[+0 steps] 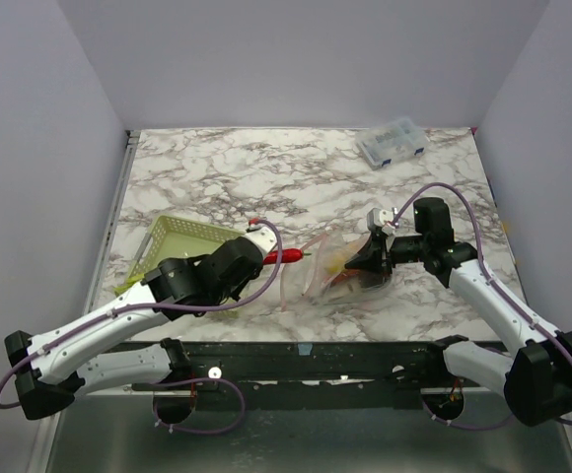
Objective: Open the zip-top bag and remove the fake food
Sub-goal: Pick up the fake vegetable from the zipper food storage bag, then place the fake vegetable in the bin.
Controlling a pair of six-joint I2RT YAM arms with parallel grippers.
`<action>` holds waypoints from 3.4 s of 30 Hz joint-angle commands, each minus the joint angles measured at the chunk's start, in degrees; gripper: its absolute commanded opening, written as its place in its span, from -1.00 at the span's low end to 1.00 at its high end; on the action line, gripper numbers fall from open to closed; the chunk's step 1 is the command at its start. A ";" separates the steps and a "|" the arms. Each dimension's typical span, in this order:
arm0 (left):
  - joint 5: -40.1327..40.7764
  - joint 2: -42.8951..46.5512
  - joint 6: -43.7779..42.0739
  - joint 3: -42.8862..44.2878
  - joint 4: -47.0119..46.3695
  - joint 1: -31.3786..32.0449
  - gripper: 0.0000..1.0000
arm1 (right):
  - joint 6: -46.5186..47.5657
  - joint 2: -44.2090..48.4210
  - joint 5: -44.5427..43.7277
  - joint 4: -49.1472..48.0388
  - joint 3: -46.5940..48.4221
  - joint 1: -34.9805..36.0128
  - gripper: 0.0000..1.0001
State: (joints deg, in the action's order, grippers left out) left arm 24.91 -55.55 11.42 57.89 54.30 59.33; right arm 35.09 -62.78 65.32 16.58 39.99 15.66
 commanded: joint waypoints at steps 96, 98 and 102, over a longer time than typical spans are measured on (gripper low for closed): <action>9.38 4.80 -34.71 -23.52 -28.11 -29.30 -0.02 | 1.65 0.03 -0.72 1.53 -0.22 -0.22 -0.99; 9.21 5.16 -33.61 -23.06 -27.43 -29.28 0.13 | 1.72 0.03 -0.80 1.57 -0.28 -0.24 -0.99; 7.63 6.28 -31.42 -21.44 -25.22 -29.27 0.42 | 1.79 -0.08 -0.81 1.57 -0.35 -0.19 -0.99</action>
State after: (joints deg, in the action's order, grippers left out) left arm 35.11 -51.11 -23.27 33.41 26.59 30.44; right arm 35.73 -63.53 65.30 16.64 39.99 15.66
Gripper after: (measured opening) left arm 0.615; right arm 0.005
